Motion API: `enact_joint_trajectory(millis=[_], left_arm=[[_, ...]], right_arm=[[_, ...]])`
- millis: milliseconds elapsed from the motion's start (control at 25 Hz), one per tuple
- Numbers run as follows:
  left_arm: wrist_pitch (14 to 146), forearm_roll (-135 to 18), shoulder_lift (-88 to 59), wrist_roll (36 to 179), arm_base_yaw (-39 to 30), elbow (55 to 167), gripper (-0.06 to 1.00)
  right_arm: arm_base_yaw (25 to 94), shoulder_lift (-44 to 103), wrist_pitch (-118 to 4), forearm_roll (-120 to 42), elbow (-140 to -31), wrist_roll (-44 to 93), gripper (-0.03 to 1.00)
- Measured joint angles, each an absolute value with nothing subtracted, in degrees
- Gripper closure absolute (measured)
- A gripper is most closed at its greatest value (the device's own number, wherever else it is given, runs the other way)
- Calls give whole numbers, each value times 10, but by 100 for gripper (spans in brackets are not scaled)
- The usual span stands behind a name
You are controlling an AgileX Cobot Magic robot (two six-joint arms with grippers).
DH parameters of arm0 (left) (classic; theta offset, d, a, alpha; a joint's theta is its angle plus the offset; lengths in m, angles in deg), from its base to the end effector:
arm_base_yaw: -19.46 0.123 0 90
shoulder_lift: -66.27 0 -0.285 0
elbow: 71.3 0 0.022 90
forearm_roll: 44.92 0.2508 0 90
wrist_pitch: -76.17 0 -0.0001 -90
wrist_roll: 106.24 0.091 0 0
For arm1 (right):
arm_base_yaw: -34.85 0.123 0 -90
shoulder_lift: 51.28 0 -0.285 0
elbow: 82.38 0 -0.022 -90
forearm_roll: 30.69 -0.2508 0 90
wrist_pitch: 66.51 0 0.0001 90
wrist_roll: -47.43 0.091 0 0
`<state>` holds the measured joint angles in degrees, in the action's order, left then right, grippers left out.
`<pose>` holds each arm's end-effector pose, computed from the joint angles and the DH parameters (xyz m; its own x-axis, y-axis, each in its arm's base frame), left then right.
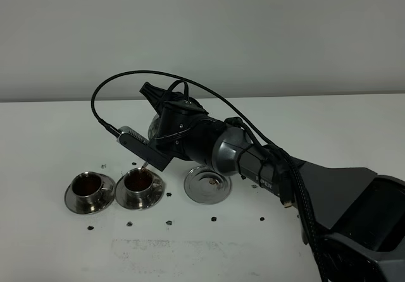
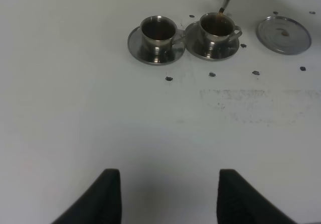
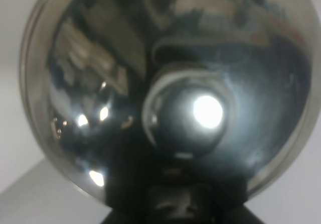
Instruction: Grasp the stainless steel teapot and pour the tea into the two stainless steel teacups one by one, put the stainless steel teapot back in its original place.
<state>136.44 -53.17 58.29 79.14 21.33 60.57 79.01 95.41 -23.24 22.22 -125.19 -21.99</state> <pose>-0.0049 -0.0115 0.2808 -0.4382 0.0076 -0.8988 0.0892 0.9954 -0.0350 0.4236 0.3420 0.1883 0.4697 -0.6154 0.6329 -0.3348 -0.7876 -0.5174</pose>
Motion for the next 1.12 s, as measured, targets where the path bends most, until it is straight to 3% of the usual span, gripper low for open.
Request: enact_joint_trajectory(millis=[880,1120], left_arm=[[1364,-532,583,791,213,606,45],[1364,-531,583,791,213,606,45]], right_arm=[[752,902,-213,15,-1252,-252,76],[734,888,-159,-64,-1252,-195,76]])
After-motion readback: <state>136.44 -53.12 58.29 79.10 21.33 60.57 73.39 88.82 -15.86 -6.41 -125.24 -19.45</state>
